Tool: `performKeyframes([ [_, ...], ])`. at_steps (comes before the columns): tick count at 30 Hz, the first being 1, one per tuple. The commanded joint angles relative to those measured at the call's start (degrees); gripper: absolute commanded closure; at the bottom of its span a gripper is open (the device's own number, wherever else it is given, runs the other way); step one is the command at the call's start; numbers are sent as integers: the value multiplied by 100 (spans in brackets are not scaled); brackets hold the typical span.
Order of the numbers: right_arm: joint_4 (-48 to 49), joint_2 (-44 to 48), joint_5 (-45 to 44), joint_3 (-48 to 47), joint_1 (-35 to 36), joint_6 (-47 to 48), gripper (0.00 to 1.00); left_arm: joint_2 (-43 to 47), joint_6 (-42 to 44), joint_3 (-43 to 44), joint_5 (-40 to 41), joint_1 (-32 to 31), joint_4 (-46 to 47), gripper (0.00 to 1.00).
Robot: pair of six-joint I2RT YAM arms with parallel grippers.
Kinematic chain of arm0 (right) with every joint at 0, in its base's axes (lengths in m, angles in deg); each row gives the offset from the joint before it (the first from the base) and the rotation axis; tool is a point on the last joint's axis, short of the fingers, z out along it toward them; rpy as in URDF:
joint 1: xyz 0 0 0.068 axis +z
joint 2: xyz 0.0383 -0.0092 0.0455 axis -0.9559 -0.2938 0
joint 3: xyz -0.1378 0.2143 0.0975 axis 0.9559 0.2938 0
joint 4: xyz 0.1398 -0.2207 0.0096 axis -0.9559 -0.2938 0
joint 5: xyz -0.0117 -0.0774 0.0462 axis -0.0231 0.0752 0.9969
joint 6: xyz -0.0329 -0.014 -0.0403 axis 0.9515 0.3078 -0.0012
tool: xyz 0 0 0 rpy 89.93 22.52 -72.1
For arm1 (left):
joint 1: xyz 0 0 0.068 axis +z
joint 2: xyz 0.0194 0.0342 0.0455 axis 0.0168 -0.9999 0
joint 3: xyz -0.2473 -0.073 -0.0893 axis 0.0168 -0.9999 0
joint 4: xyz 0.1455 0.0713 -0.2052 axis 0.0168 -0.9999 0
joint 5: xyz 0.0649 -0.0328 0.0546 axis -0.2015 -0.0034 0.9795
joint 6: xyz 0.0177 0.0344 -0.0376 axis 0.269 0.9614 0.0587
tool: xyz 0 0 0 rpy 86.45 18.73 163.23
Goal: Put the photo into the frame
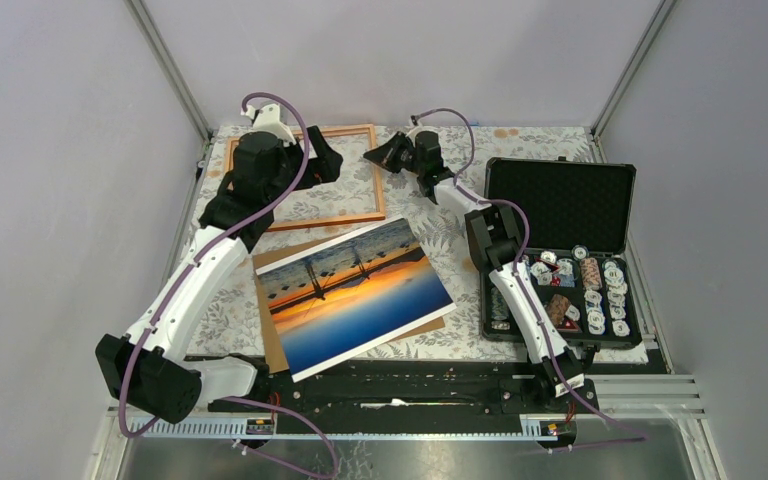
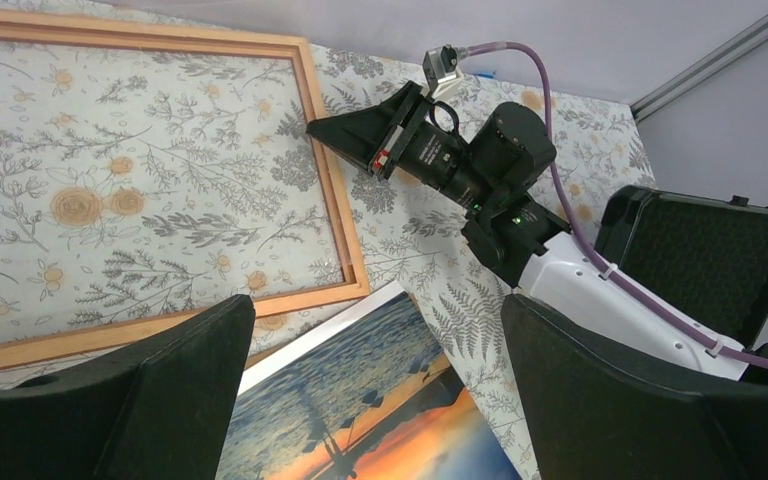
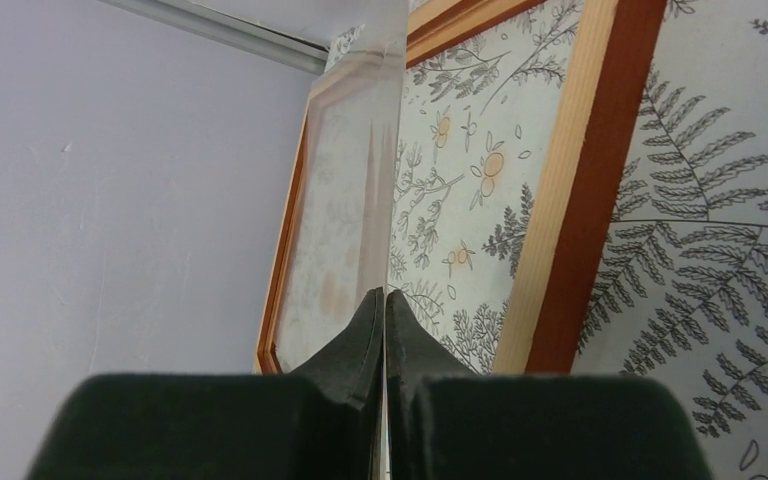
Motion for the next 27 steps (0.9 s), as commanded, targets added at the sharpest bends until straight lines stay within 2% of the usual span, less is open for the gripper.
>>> performKeyframes([
  [1, -168, -69, 124, -345, 66, -18, 100, 27, -41, -38, -66, 30, 334, 1],
  [5, -483, 25, 172, -334, 69, -61, 99, 4, -66, -39, -126, 30, 343, 1],
  [7, -477, 46, 203, -287, 69, -111, 90, -8, -80, -48, -136, 30, 354, 1],
  [8, -447, 28, 230, -301, 72, -133, 89, -16, -81, -49, -144, 34, 356, 1],
  [13, -491, -34, 437, -512, 86, -126, 100, -45, -98, -48, -150, 30, 354, 1],
  [18, -441, 160, 570, -250, 85, -73, 100, -48, -107, -46, -150, 39, 354, 1],
  [27, -459, 159, 742, -282, 90, -580, 100, -90, -159, -40, -329, 84, 353, 1],
])
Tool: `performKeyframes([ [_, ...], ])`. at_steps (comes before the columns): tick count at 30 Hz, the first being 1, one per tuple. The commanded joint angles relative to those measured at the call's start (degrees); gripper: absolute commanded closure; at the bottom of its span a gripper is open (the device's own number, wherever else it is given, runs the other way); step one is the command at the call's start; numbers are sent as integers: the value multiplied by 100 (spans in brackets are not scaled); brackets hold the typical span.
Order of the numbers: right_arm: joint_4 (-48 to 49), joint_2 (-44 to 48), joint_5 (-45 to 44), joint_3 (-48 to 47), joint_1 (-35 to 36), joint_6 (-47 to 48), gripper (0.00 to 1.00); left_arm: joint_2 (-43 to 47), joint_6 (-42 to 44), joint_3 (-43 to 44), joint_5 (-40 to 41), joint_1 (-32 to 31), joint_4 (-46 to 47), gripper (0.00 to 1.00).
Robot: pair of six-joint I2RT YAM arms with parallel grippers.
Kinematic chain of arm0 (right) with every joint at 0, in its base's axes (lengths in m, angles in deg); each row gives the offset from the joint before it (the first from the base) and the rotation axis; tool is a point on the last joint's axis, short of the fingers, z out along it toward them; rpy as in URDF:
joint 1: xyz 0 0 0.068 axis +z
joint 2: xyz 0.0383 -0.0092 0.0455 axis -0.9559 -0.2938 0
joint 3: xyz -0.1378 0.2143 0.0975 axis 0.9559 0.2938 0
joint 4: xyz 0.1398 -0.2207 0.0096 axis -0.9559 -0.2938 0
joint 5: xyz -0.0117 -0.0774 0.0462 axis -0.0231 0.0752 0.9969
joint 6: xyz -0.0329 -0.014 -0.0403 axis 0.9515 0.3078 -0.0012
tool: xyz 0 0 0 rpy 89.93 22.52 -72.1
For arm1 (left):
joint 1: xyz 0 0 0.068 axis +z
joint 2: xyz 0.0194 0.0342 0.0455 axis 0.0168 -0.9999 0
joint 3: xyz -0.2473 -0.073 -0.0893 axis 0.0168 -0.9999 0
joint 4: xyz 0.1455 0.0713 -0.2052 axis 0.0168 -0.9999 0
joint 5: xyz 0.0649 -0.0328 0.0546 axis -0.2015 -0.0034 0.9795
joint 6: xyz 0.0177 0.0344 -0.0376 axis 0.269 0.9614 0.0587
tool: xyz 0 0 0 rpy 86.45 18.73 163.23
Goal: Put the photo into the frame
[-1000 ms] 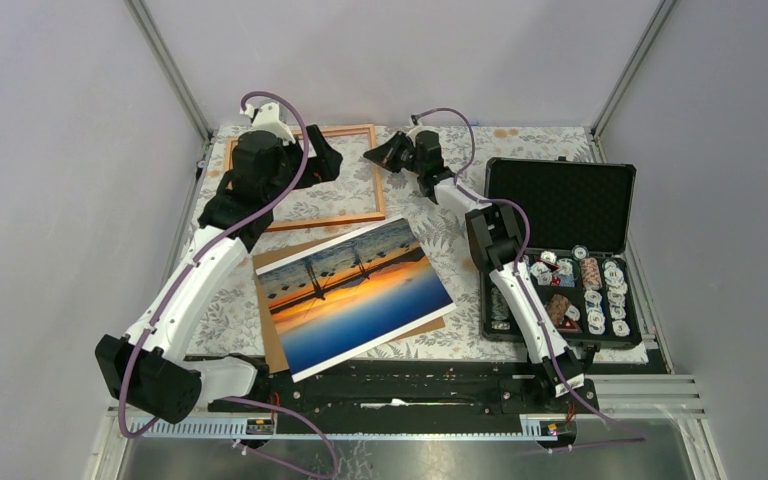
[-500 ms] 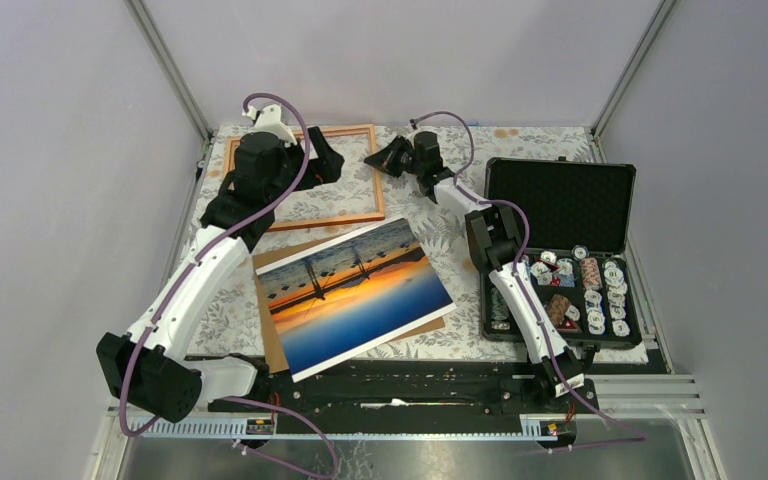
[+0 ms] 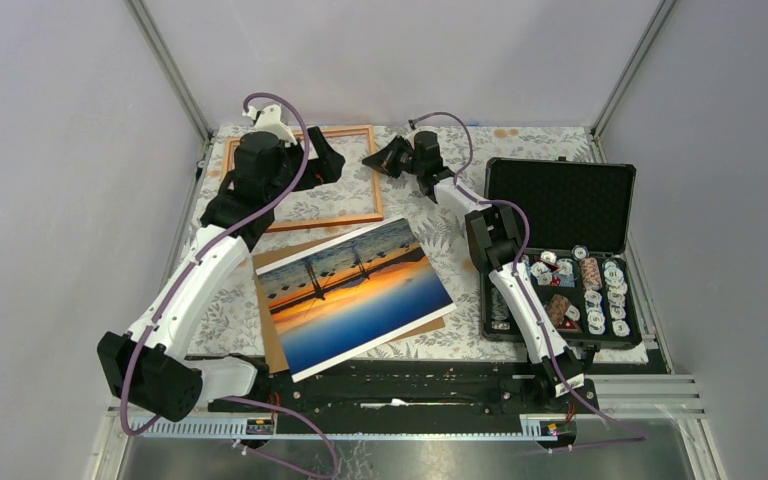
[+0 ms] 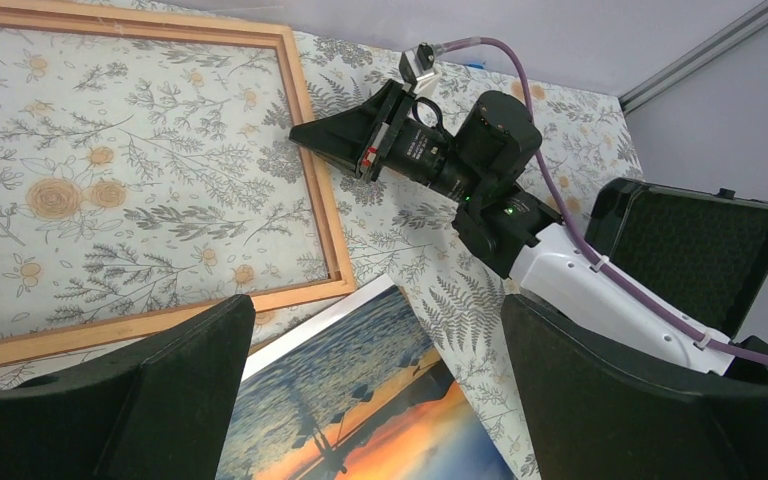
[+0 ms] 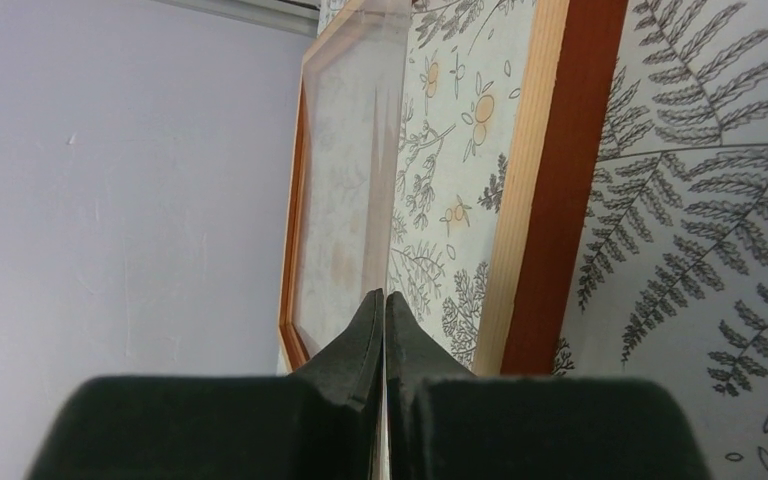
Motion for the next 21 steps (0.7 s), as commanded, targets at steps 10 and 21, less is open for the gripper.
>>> performKeyframes([
  [10, -461, 521, 456, -27, 77, -547, 100, -90, -137, -4, -335, 118, 371, 1],
  [21, -979, 593, 476, -142, 69, -574, 100, -112, -228, -11, -444, 174, 382, 1],
])
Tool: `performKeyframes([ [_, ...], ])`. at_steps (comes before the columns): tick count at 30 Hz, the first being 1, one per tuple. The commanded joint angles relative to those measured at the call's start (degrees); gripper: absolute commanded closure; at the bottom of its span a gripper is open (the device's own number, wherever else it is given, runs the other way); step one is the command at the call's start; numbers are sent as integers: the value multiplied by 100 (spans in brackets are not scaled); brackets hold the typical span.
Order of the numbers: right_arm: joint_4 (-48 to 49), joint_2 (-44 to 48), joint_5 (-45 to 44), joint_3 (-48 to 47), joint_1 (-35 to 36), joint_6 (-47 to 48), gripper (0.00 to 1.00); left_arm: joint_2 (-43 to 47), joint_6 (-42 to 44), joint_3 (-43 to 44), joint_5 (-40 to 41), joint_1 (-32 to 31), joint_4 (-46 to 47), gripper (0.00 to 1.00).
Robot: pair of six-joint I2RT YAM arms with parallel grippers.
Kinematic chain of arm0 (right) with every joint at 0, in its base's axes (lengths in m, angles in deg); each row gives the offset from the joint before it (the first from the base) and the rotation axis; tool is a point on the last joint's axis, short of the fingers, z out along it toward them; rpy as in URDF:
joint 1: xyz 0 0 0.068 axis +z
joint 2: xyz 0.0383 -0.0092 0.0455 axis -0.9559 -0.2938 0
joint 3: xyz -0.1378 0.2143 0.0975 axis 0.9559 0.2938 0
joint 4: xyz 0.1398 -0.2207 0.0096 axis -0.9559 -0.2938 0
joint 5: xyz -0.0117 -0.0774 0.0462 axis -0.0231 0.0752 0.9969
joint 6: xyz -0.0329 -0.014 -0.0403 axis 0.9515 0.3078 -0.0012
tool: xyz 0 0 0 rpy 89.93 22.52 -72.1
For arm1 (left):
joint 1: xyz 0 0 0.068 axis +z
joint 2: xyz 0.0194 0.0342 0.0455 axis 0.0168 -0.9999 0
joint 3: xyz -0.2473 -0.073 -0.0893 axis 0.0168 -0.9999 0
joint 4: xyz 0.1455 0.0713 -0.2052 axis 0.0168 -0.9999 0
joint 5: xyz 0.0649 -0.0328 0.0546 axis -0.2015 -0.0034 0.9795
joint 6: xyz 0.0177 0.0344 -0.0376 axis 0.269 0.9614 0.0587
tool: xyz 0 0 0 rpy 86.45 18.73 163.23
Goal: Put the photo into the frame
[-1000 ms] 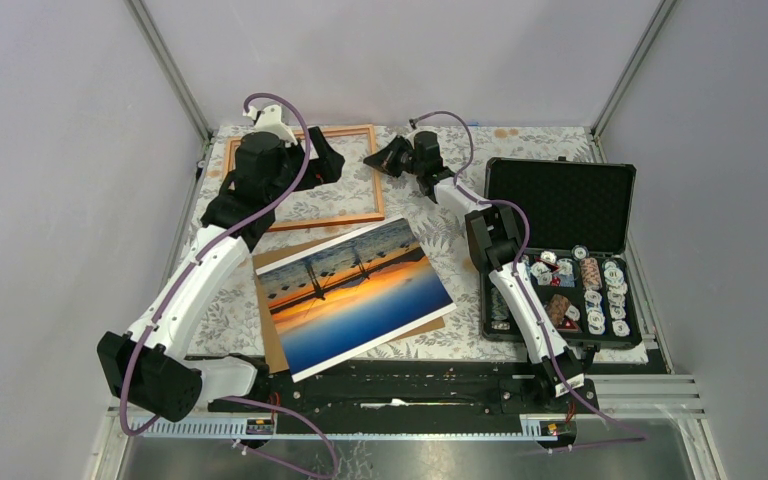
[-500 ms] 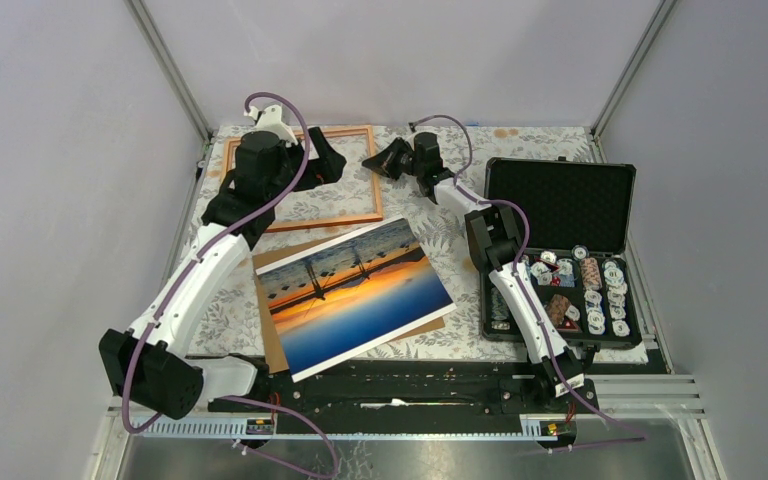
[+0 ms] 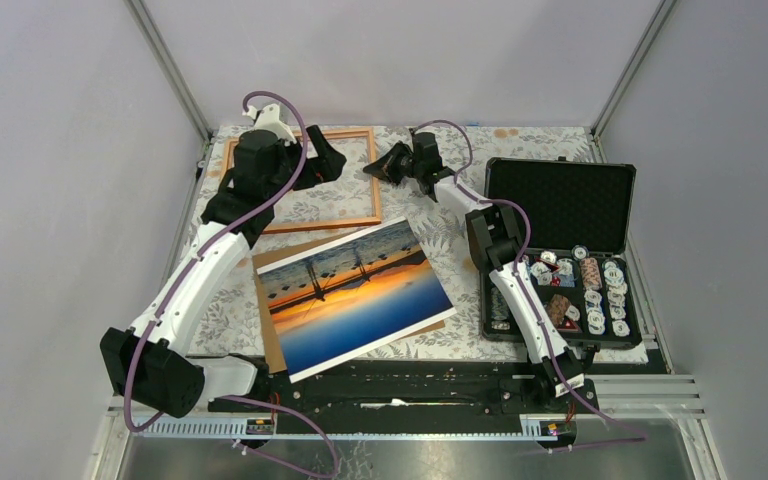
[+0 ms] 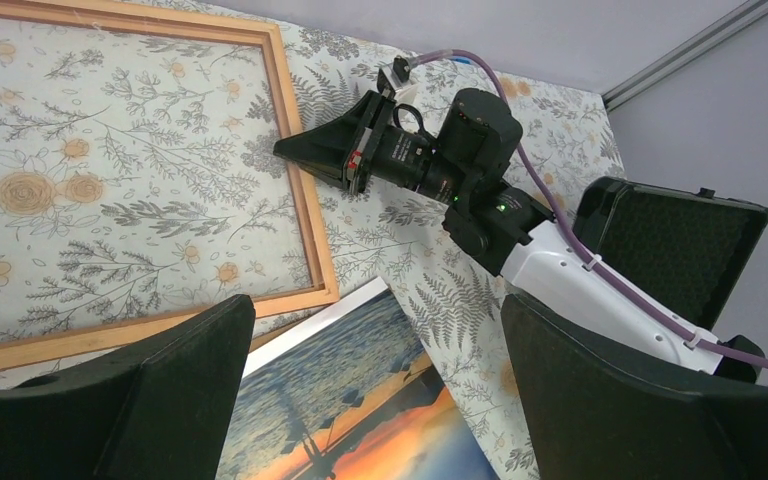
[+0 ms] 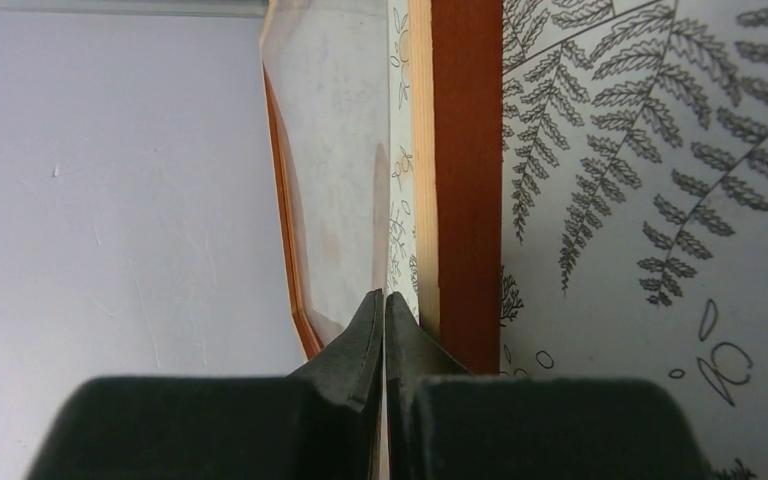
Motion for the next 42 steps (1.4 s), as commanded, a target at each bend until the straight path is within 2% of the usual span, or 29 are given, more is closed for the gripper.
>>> performKeyframes([
  [1, -49, 541, 390, -161, 69, -77, 100, -3, -67, -11, -125, 48, 325, 1],
  [4, 221, 625, 412, -18, 69, -41, 100, -4, -75, -14, -130, 50, 323, 1],
  [5, 354, 635, 409, 58, 75, -29, 96, -4, -76, -13, -133, 50, 325, 1],
  [8, 926, 628, 397, 337, 72, -193, 73, -4, -82, -22, -143, 59, 320, 1],
  [11, 1000, 518, 383, 255, 110, -208, 56, 1, -92, -21, -154, 69, 327, 1],
  [14, 1078, 560, 277, 395, 168, -192, 50, -4, -100, -18, -174, 77, 327, 1],
  [17, 1180, 735, 90, 701, 264, -122, 50, 0, -104, -23, -184, 85, 328, 1],
  [23, 1432, 960, -477, 1160, 442, -61, 58, 2, -128, -48, -218, 90, 361, 1],
  [29, 1287, 956, -765, 968, 434, -374, 83, -46, -137, -49, -244, 94, 355, 1],
  [35, 834, 1064, -544, 685, 366, -664, 100, -79, -143, -49, -244, 103, 358, 1],
  [42, 1180, 1190, -171, 826, 236, -1190, 100, -100, -177, -58, -279, 111, 381, 1],
])
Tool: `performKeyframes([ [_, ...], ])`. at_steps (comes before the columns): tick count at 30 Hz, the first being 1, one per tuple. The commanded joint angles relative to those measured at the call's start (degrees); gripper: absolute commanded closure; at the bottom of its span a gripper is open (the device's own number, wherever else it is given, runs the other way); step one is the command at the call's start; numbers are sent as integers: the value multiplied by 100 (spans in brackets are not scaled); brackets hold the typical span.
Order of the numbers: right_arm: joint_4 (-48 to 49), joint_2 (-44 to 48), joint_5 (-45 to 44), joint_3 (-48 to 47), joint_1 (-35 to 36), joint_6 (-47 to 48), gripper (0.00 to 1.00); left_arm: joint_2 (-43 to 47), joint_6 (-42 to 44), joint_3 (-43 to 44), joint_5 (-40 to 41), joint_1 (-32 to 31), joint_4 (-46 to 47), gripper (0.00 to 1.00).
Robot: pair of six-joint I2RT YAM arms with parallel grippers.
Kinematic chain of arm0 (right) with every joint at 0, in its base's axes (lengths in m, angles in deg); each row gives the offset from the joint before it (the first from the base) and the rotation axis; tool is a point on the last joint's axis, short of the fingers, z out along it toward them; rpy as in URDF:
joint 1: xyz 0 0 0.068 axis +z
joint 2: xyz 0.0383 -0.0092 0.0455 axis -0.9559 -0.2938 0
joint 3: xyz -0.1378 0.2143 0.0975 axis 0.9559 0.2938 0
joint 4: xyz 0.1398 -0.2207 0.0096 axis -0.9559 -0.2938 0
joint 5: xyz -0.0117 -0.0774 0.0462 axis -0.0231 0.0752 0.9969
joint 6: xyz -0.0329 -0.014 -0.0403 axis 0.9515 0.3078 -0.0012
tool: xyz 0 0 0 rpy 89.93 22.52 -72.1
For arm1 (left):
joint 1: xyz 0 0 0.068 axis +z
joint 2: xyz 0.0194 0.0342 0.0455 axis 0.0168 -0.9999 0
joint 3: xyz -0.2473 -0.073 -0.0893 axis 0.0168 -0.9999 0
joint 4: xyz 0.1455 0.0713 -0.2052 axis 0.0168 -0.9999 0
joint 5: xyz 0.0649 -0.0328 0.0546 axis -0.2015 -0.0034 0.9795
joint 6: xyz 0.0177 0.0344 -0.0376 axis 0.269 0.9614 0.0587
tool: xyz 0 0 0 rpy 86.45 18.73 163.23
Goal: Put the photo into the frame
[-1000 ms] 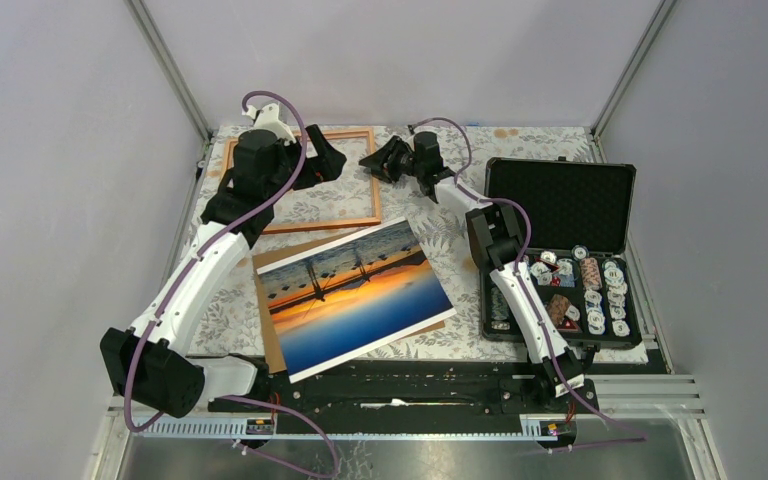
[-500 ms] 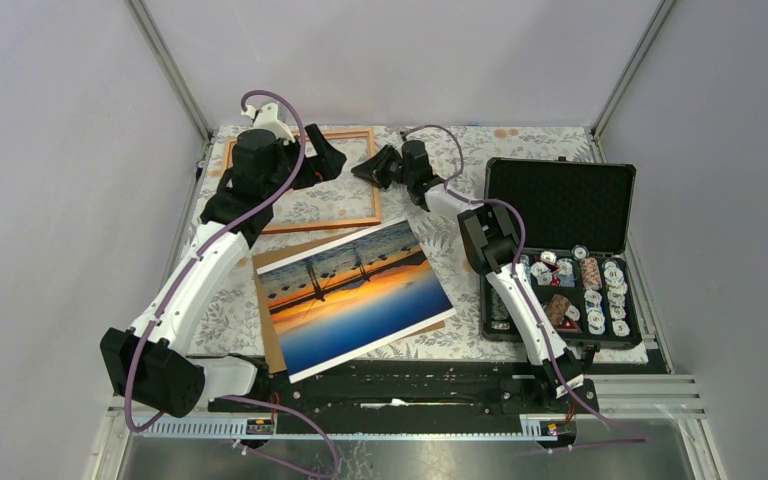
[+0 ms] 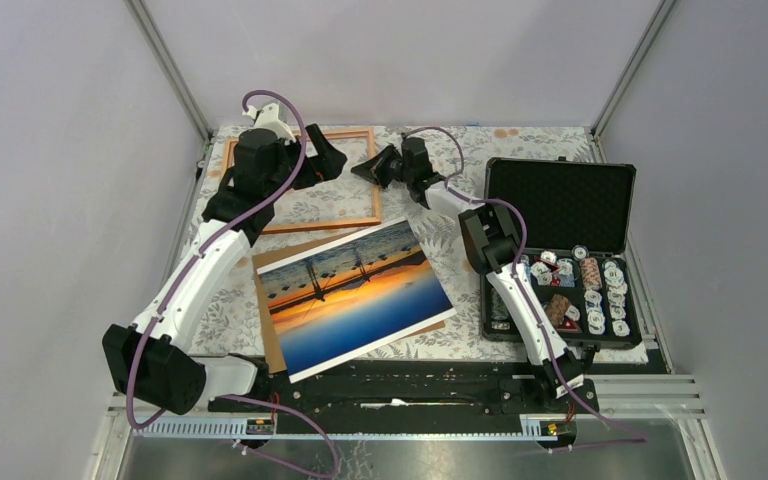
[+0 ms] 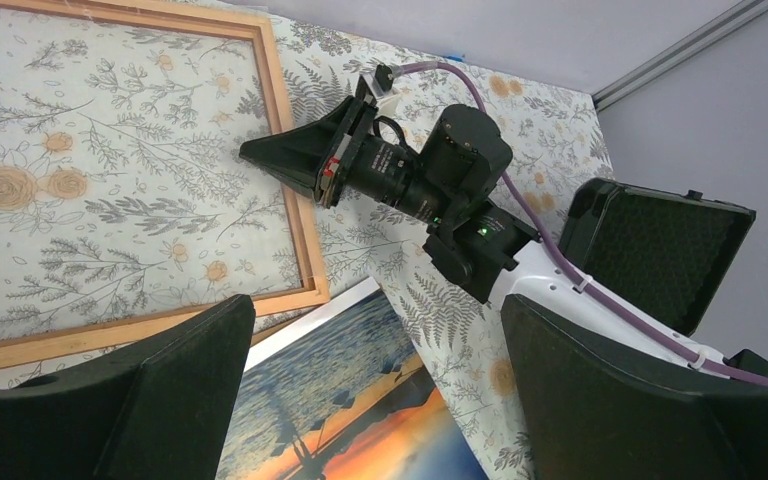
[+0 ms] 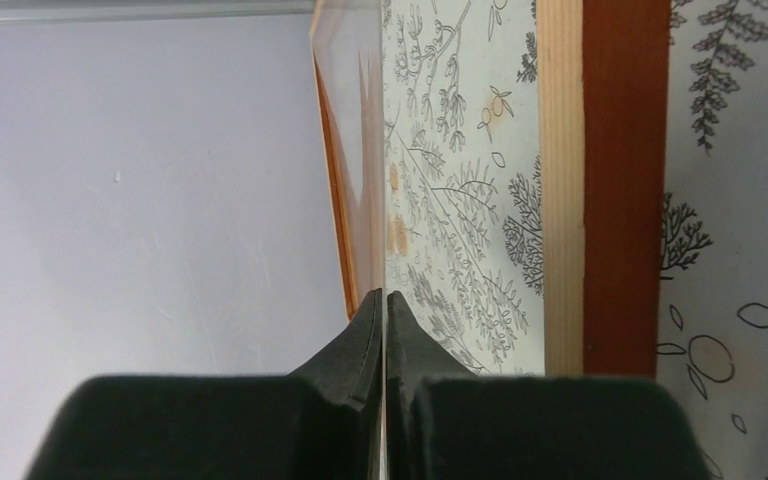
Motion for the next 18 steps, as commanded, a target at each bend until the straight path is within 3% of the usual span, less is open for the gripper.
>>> performKeyframes([
  [1, 389, 652, 303, -169, -110, -438, 100, -29, -36, -55, -111, 41, 298, 1],
  [18, 1392, 401, 612, -52, -118, -1794, 100, -84, -102, -72, -208, 68, 334, 1],
])
